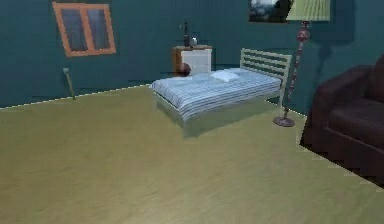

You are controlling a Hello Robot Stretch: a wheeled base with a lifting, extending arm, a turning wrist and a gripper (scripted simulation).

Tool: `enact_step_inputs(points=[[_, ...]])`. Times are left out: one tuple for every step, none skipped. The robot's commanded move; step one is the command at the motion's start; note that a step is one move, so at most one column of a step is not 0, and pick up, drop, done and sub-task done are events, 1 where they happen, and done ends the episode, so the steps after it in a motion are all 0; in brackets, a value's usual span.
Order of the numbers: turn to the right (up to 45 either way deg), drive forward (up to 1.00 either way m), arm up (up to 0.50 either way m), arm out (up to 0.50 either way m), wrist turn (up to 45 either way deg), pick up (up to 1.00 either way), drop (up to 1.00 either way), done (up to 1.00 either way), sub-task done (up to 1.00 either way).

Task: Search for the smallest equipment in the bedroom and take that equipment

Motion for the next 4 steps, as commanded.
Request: enact_step_inputs(points=[[0.0, 0.3, 0.0, 0.0, 0.0, 0.0, 0.0, 0.0, 0.0], [-18.0, 0.0, 0.0, 0.0, 0.0, 0.0, 0.0, 0.0, 0.0], [-3.0, 0.0, 0.0, 0.0, 0.0, 0.0, 0.0, 0.0, 0.0], [45.0, 0.0, 0.0, 0.0, 0.0, 0.0, 0.0, 0.0, 0.0]])
